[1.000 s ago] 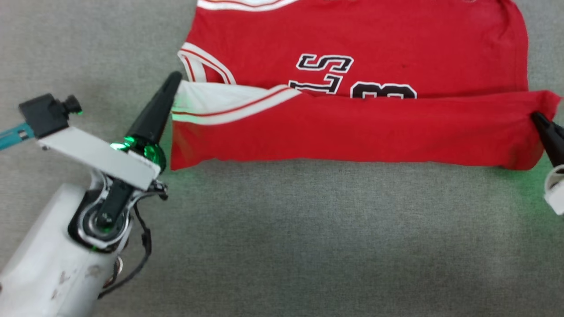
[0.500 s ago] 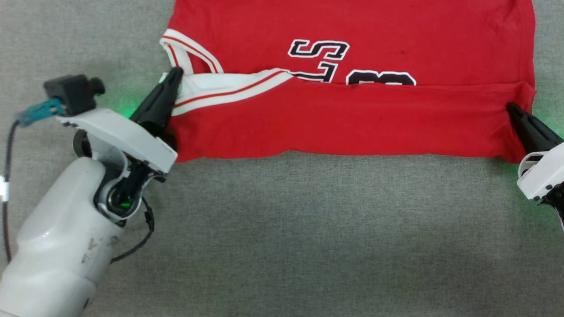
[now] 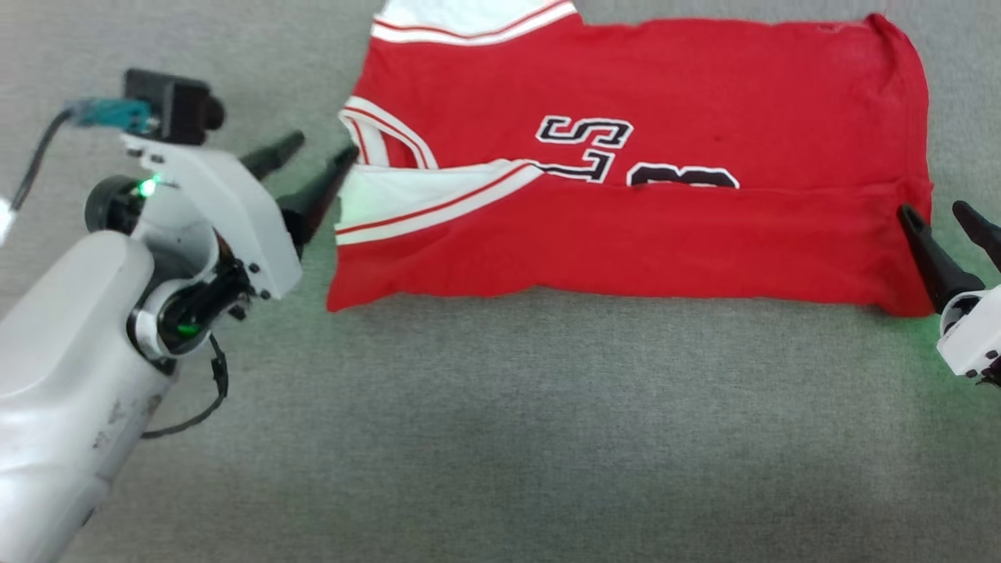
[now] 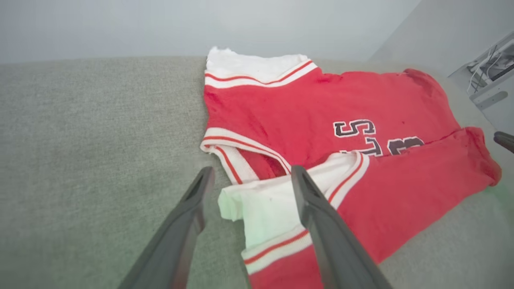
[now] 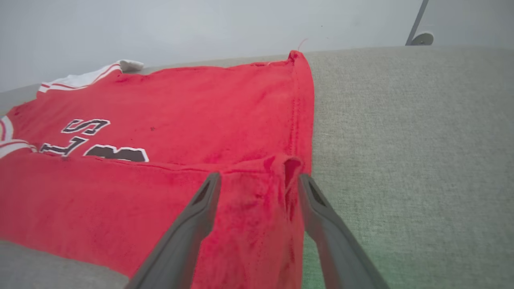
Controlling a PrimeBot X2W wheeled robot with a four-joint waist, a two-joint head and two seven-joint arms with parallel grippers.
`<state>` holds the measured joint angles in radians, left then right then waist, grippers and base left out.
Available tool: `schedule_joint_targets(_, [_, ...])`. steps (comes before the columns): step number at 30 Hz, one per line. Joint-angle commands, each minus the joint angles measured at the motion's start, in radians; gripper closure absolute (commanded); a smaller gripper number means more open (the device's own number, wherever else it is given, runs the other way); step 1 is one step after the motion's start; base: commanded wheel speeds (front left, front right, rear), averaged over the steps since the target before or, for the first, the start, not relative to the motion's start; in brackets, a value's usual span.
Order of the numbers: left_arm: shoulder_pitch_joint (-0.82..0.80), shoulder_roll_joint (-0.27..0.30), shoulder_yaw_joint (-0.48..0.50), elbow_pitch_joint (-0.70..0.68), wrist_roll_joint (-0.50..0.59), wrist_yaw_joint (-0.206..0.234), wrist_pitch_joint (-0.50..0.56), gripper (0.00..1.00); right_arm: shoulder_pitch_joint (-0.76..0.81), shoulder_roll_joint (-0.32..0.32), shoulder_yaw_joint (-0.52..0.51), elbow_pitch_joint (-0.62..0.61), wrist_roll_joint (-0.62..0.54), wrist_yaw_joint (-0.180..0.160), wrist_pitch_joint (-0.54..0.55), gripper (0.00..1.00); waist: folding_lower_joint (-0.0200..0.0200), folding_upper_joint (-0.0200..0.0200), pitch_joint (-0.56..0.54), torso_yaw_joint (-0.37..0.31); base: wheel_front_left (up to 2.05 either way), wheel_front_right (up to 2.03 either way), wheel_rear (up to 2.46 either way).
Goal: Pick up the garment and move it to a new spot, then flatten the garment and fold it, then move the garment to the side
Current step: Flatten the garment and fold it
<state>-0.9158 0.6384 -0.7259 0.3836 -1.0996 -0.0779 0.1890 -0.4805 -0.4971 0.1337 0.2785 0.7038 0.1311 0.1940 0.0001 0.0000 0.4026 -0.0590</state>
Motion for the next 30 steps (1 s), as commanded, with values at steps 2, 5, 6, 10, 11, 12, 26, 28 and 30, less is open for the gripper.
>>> schedule_joint_targets(2, [-0.012, 0.021, -0.035, -0.065, -0.027, 0.047, 0.145, 0.0, 0.015, -0.003, -0.007, -0.02, -0.006, -0.001, 0.01, 0.0, -0.0001, 0.0, -0.028, 0.021, 0.0, 0.0, 0.0])
schedule_joint_targets(5, [-0.003, 0.04, -0.066, -0.131, -0.071, 0.093, 0.291, 0.0, 0.017, 0.002, -0.01, -0.039, -0.014, -0.001, 0.023, 0.0, -0.0001, 0.0, -0.024, 0.018, 0.0, 0.0, 0.0])
schedule_joint_targets(6, [0.005, 0.047, -0.077, -0.146, -0.085, 0.108, 0.337, 0.0, 0.015, 0.005, -0.009, -0.046, -0.017, -0.001, 0.025, 0.0, -0.0001, 0.0, -0.021, 0.016, 0.0, 0.0, 0.0])
schedule_joint_targets(10, [0.023, 0.054, -0.112, -0.192, -0.131, 0.137, 0.462, 0.0, 0.007, 0.016, 0.001, -0.072, -0.024, -0.001, 0.034, 0.0, -0.0001, 0.0, 0.001, 0.001, 0.0, 0.0, 0.0])
schedule_joint_targets(11, [0.027, 0.051, -0.117, -0.193, -0.135, 0.145, 0.476, 0.0, 0.007, 0.017, 0.003, -0.078, -0.025, -0.001, 0.037, 0.0, -0.0001, 0.0, 0.008, -0.003, 0.0, 0.0, 0.0])
schedule_joint_targets(12, [0.031, 0.05, -0.123, -0.189, -0.14, 0.151, 0.489, 0.0, 0.006, 0.019, 0.005, -0.083, -0.027, -0.001, 0.038, 0.0, -0.0001, 0.0, 0.013, -0.008, 0.0, 0.0, 0.0])
schedule_joint_targets(26, [0.05, 0.001, -0.173, -0.043, -0.149, 0.121, 0.526, 1.0, -0.02, 0.016, 0.023, -0.114, -0.035, -0.001, 0.07, 0.0, -0.0001, 0.0, 0.054, -0.06, 0.0, 0.0, 0.0])
schedule_joint_targets(28, [0.053, -0.014, -0.18, -0.03, -0.147, 0.112, 0.524, 1.0, -0.018, 0.004, 0.03, -0.121, -0.035, -0.001, 0.087, 0.0, -0.0001, 0.0, 0.056, -0.059, 0.0, 0.0, 0.0])
schedule_joint_targets(30, [0.054, -0.025, -0.179, -0.022, -0.148, 0.104, 0.516, 1.0, -0.014, -0.014, 0.044, -0.131, -0.032, -0.001, 0.12, 0.0, -0.0001, 0.0, 0.057, -0.057, 0.0, 0.0, 0.0])
